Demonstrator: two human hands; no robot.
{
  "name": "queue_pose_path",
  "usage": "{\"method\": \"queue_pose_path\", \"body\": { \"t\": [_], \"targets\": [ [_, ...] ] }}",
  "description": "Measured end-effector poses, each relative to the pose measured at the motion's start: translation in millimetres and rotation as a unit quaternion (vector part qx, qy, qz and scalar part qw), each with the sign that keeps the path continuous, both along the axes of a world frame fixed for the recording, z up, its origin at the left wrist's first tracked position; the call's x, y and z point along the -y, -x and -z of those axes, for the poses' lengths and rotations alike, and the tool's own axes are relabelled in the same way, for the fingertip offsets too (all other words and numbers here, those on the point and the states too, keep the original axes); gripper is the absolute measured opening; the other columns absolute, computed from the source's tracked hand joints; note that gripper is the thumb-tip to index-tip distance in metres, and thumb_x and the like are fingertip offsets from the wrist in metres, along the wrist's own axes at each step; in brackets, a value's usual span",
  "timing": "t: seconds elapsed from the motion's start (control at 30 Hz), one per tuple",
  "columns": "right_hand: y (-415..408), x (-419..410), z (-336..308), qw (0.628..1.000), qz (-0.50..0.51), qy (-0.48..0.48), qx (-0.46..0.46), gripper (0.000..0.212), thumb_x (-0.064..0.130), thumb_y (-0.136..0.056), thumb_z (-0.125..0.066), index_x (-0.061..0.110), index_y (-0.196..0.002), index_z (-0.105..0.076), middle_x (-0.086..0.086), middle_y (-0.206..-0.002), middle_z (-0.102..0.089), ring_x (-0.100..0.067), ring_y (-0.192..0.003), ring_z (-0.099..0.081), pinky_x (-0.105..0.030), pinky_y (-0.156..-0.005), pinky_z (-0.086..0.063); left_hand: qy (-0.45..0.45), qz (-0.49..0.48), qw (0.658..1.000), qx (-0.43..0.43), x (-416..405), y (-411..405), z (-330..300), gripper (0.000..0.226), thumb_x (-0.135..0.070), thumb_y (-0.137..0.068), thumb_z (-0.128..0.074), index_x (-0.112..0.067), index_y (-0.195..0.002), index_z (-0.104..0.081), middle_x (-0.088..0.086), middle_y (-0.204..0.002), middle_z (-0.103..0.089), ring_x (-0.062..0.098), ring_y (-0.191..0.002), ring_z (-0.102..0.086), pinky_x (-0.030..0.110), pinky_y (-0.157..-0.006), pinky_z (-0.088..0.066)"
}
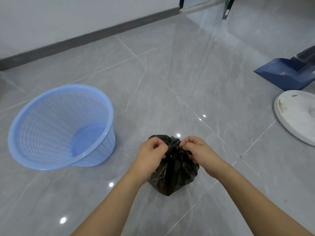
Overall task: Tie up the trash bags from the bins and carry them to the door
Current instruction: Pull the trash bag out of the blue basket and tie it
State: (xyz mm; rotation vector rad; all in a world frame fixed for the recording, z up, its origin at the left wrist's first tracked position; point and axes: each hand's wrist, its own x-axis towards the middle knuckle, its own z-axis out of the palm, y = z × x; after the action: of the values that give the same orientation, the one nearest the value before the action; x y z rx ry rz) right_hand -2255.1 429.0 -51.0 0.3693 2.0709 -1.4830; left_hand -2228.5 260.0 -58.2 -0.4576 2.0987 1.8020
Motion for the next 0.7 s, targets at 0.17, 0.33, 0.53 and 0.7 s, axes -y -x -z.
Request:
{"method": "queue_pose_path", "body": {
  "t": [0.17,0.33,0.53,0.7],
  "targets": [
    [-1,3,4,0.999,-0.002,0.005,-0.051,0.013,0.008,-0.094,-0.054,0.015,-0.089,-0.064,0.003,-0.068,-0.052,-0.006,-0.055,-0.045,-0.018,-0.054,-0.036,-0.149,-0.037,0.975,0.161,8,9,-12,0.011,-0.007,-0.088,-0.049,-0.015,-0.084,-0.056,-0.002,-0.055,-0.053,0.012,-0.05,-0.046,0.025,-0.052,-0.036],
    [0,4,10,0.998,0.008,0.007,-0.065,0.013,0.011,-0.095,-0.055,0.016,-0.091,-0.067,-0.004,-0.076,-0.054,-0.011,-0.061,-0.047,-0.023,-0.06,-0.039,-0.038,0.037,0.987,0.15,13,8,-20,0.013,-0.026,-0.087,-0.062,-0.013,-0.088,-0.059,-0.001,-0.064,-0.054,0.013,-0.055,-0.047,0.026,-0.055,-0.038],
    [-1,6,12,0.997,0.002,0.019,-0.072,0.014,0.013,-0.094,-0.058,0.019,-0.09,-0.07,-0.004,-0.081,-0.06,-0.014,-0.075,-0.057,-0.03,-0.074,-0.049,0.023,0.053,0.991,0.117,6,5,-23,0.012,-0.02,-0.09,-0.06,-0.014,-0.08,-0.058,0.001,-0.068,-0.055,0.012,-0.057,-0.047,0.023,-0.056,-0.038],
    [-1,10,8,0.995,0.0,0.006,-0.103,0.015,0.015,-0.094,-0.059,0.021,-0.092,-0.073,-0.012,-0.095,-0.07,-0.026,-0.092,-0.067,-0.039,-0.09,-0.055,-0.068,0.013,0.986,0.151,10,5,-29,0.023,-0.021,-0.095,-0.046,-0.012,-0.078,-0.058,0.004,-0.064,-0.062,0.015,-0.052,-0.052,0.028,-0.056,-0.041]
  ]
}}
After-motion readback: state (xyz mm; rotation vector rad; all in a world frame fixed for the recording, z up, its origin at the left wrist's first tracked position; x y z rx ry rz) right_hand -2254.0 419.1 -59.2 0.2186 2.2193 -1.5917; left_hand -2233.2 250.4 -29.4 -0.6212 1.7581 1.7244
